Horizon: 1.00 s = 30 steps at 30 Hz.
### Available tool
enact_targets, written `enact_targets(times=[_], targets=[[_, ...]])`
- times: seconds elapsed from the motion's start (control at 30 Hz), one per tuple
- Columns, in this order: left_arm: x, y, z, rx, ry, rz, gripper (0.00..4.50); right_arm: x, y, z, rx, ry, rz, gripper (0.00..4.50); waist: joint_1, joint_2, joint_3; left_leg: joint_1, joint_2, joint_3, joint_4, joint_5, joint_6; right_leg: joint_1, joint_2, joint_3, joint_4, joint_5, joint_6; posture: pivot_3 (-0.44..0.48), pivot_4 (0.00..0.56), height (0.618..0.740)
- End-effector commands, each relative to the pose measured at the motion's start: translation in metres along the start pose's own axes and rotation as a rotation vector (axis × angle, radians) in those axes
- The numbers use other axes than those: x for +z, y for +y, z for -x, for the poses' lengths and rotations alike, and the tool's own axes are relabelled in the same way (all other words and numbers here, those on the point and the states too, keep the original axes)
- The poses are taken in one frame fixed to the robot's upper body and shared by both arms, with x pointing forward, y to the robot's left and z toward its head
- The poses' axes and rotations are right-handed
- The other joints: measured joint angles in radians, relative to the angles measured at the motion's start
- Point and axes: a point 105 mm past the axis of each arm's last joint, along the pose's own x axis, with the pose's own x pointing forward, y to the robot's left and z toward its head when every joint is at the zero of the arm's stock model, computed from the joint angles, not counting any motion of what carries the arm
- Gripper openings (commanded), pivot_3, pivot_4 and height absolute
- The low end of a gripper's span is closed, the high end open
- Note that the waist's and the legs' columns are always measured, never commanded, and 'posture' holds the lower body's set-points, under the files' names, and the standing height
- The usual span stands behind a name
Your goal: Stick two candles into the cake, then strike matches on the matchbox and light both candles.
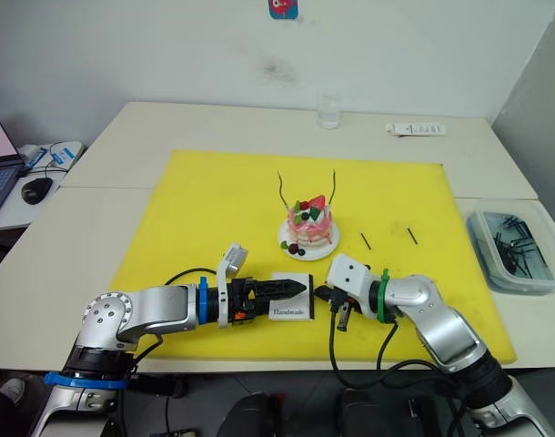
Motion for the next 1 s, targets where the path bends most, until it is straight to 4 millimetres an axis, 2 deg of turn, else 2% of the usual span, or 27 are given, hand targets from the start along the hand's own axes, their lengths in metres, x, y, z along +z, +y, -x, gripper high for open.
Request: enact_targets(times=[0.03,0.17,0.4,0.5,0.63,0.9,1.0], targets=[[-0.010,0.002,-0.003,0.006,0.032,0.003,4.50,0.014,-0.003,-0.003,-0.003,-0.044,0.031,0.03,0.000,0.000,0.000,0.000,0.000,0.000,0.000,0.000,0.000,0.000,0.000,0.000,0.000,0.000,0.000,0.000,0.150,0.740],[-0.012,0.003,-0.002,0.012,0.026,0.005,4.50,0.013,-0.006,-0.003,-0.014,-0.044,0.030,0.03,0.000,0.000,0.000,0.000,0.000,0.000,0.000,0.000,0.000,0.000,-0.002,0.000,0.000,0.000,0.000,0.000,0.150,0.740],[-0.010,0.006,0.000,0.031,0.003,0.013,4.50,0.000,-0.017,0.011,-0.071,-0.002,0.033,0.03,0.000,0.000,0.000,0.000,-0.001,-0.001,-0.001,0.000,0.000,0.000,-0.004,0.000,0.000,0.000,0.000,0.000,0.150,0.740],[-0.008,0.010,0.001,0.053,-0.024,0.035,3.89,-0.008,-0.023,0.027,-0.120,0.019,0.019,0.00,0.000,0.000,0.000,0.000,-0.001,-0.001,-0.001,0.000,0.000,0.000,-0.004,-0.001,0.000,0.000,0.000,0.000,0.150,0.740],[-0.011,0.013,0.002,0.058,-0.024,0.047,2.63,-0.016,-0.023,0.046,-0.172,0.030,-0.014,0.00,0.001,0.000,0.000,0.000,-0.001,-0.001,-0.001,0.000,0.000,0.000,-0.005,-0.001,0.000,0.000,0.000,0.000,0.150,0.740],[-0.012,0.011,0.005,0.039,-0.039,0.042,0.08,-0.005,-0.025,0.065,-0.242,-0.035,-0.067,0.00,-0.001,0.000,0.000,0.000,-0.001,-0.001,-0.001,0.000,0.000,0.000,-0.007,-0.001,0.000,-0.001,0.002,0.000,0.150,0.740],[-0.009,0.000,0.008,-0.019,-0.071,0.019,0.03,0.001,-0.030,0.071,-0.283,-0.070,-0.084,0.00,-0.002,0.000,0.000,0.000,-0.001,-0.001,-0.001,0.000,0.000,0.000,-0.008,0.000,0.000,-0.001,0.002,0.000,0.150,0.740]])
